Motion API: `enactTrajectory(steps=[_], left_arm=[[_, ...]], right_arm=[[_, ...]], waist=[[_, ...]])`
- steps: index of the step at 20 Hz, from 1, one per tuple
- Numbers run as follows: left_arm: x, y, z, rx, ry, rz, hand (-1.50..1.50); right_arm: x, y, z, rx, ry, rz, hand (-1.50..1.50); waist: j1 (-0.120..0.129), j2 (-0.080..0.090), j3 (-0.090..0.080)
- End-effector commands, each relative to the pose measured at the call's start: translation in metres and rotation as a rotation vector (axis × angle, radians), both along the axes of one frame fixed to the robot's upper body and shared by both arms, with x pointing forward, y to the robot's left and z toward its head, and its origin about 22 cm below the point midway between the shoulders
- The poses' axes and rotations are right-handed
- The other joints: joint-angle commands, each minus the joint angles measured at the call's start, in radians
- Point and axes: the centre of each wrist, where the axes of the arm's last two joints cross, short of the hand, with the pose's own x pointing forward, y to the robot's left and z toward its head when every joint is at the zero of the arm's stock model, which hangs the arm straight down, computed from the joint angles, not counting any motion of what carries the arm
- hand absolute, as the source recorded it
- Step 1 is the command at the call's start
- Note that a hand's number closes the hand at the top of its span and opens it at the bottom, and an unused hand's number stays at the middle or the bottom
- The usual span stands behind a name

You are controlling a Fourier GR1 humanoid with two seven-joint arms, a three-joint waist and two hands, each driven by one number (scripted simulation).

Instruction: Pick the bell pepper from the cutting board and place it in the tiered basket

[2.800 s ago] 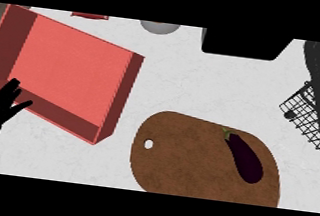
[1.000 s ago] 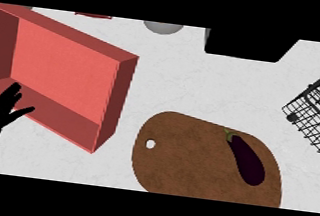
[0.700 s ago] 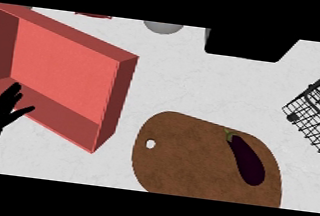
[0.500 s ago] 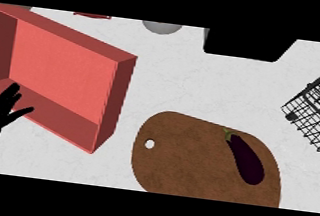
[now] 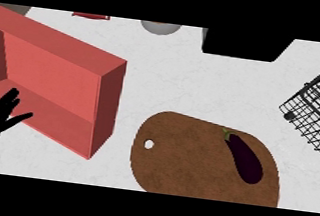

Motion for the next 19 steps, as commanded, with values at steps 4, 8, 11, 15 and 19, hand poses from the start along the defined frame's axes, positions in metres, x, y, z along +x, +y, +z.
enactTrajectory(steps=[4,8,11,15,19], left_arm=[[0.003,-0.009,-0.010,-0.038,0.064,0.023,0.00],[-0.010,0.000,-0.026,-0.031,0.076,0.030,0.00],[-0.014,0.001,-0.022,-0.028,0.069,0.076,0.00],[-0.022,0.015,-0.024,-0.029,0.100,0.113,0.00],[-0.028,0.010,-0.029,-0.047,0.094,0.101,0.00]], right_arm=[[-0.023,-0.013,0.063,0.058,-0.313,-0.128,-1.50],[-0.031,-0.019,0.056,0.194,-0.449,-0.176,-1.50],[-0.055,-0.039,0.067,0.232,-0.634,-0.136,-1.50],[-0.067,-0.033,0.071,0.261,-0.783,-0.050,-1.50],[-0.081,-0.030,0.057,0.320,-0.804,0.038,-1.50]], waist=[[-0.035,-0.003,-0.012],[-0.059,-0.013,-0.013],[-0.089,-0.026,-0.010],[-0.124,-0.040,-0.011],[-0.133,-0.041,-0.011]])
